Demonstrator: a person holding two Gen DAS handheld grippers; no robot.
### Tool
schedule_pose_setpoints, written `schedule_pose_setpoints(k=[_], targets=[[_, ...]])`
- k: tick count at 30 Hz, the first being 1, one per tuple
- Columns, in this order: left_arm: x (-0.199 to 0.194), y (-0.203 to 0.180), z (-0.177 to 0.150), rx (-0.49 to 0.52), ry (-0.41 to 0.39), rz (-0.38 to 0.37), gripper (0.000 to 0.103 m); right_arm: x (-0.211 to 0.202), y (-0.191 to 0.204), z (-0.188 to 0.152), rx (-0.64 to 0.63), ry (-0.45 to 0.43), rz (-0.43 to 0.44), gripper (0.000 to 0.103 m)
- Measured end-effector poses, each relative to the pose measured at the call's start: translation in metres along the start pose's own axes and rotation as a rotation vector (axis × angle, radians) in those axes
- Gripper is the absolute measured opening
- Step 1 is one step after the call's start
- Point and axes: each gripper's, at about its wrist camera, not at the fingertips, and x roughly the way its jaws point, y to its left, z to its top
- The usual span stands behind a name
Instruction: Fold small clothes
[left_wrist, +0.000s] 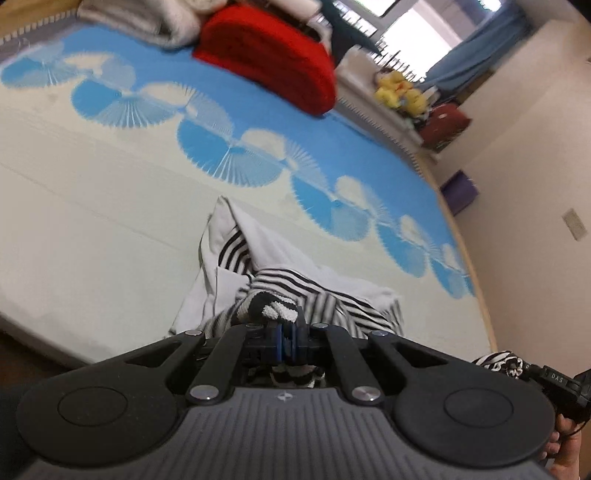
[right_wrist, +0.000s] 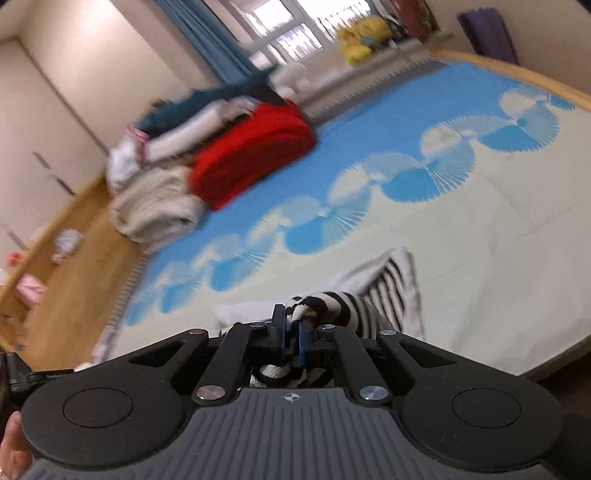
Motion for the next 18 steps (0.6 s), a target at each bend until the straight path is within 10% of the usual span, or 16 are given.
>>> schedule_pose_setpoints(k=[8,12,18], targets=[[0.16,0.064,0.087,-0.228,0.095,-0.034,0.015,0.182,-0.048,0.065,0.051,0.146,-0.151,0.012],[0.18,0.094,0.09,-0.439,0.093,-0.023,0.02,0.217,-0.074,0.067,0.123,0.084,-0.287,0.025],[0.159,0.064,0.098,-0.225,0.021,-0.103,0.039,0.214,-0.052,0.057,-0.017,0.074,-0.238,0.03]])
